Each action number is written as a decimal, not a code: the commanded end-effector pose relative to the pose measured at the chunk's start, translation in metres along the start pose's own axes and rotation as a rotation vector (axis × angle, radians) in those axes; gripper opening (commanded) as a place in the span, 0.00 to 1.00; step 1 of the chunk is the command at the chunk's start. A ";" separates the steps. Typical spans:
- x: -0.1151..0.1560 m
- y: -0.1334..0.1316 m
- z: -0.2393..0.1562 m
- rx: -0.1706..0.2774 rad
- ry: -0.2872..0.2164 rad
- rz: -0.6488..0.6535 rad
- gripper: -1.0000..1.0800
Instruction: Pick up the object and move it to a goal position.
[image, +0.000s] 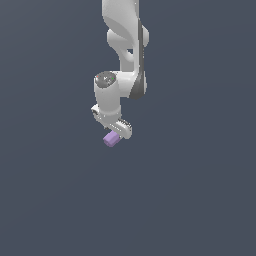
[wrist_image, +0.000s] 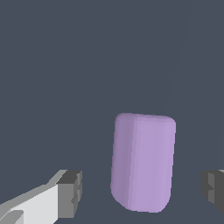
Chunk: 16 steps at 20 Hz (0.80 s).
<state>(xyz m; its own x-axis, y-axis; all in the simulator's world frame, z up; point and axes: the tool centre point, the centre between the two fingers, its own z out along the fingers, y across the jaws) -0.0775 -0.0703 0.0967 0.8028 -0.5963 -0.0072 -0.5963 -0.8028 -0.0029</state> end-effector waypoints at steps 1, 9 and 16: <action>-0.001 0.007 0.004 -0.001 0.004 0.039 0.96; -0.002 0.012 0.007 -0.003 0.006 0.068 0.96; -0.003 0.013 0.027 -0.003 0.007 0.071 0.96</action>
<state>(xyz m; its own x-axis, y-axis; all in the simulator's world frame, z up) -0.0869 -0.0786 0.0758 0.7592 -0.6509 0.0001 -0.6509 -0.7592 -0.0004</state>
